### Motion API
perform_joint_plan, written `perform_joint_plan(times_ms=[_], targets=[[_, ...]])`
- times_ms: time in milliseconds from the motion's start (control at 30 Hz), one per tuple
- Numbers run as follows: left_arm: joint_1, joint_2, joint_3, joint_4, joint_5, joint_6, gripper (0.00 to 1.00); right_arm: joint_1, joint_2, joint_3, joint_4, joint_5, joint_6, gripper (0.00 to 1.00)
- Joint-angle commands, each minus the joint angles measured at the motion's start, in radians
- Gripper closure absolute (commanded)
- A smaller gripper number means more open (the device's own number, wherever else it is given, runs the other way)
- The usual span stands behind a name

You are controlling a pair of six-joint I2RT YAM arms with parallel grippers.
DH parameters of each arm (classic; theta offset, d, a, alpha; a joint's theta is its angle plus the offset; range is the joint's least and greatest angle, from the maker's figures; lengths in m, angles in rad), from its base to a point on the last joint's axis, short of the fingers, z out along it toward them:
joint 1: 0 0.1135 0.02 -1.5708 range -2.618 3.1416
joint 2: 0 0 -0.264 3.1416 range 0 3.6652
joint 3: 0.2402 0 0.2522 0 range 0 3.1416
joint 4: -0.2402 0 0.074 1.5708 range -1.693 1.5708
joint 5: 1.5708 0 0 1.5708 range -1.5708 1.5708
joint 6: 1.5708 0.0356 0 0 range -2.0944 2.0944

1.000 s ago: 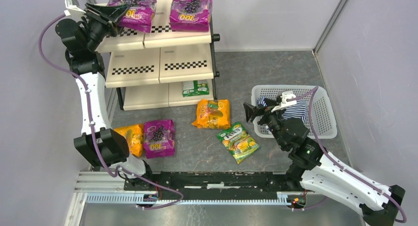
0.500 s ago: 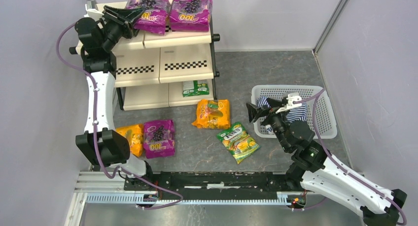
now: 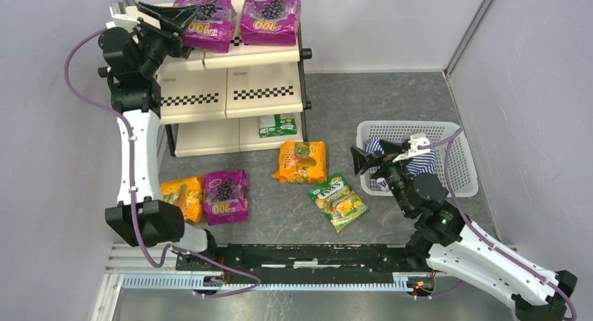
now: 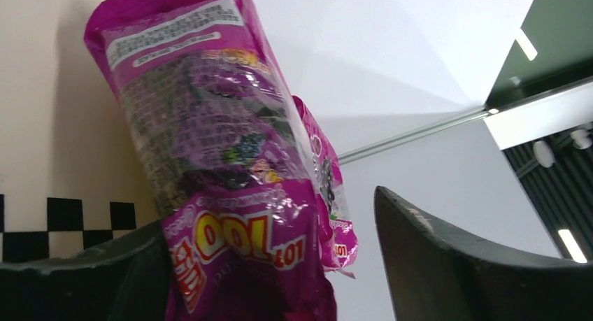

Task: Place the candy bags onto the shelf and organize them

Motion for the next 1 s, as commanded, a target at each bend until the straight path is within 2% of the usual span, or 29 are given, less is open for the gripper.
perform_joint_plan(times_ms=[0, 33, 67, 333, 533, 633, 767, 967], targets=[[0.006, -0.058, 0.042, -0.091, -0.043, 0.118, 0.06, 0.002, 0.001, 0.011, 0.064, 0.019, -0.028, 0.02], [0.006, -0.060, 0.040, -0.108, -0.044, 0.127, 0.01, 0.000, 0.013, 0.022, 0.071, 0.025, -0.022, 0.02], [0.005, -0.062, 0.041, -0.124, -0.050, 0.138, 0.00, 0.000, 0.030, 0.043, 0.073, 0.032, -0.010, 0.02], [-0.002, -0.012, 0.140, -0.264, -0.056, 0.247, 0.00, -0.008, 0.236, 0.278, 0.229, -0.056, -0.002, 0.02], [-0.076, 0.112, 0.439, -0.552, -0.115, 0.502, 0.00, -0.019, 0.347, 0.358, 0.311, -0.078, -0.036, 0.02], [-0.076, 0.143, 0.520, -0.649, -0.168, 0.590, 0.00, -0.041, 0.378, 0.381, 0.302, -0.119, -0.004, 0.02], [-0.075, 0.169, 0.535, -0.642, -0.103, 0.630, 0.00, -0.078, 0.392, 0.379, 0.348, -0.205, 0.082, 0.02], [-0.076, 0.183, 0.622, -0.675, -0.165, 0.713, 0.00, -0.112, 0.434, 0.434, 0.372, -0.225, 0.102, 0.02]])
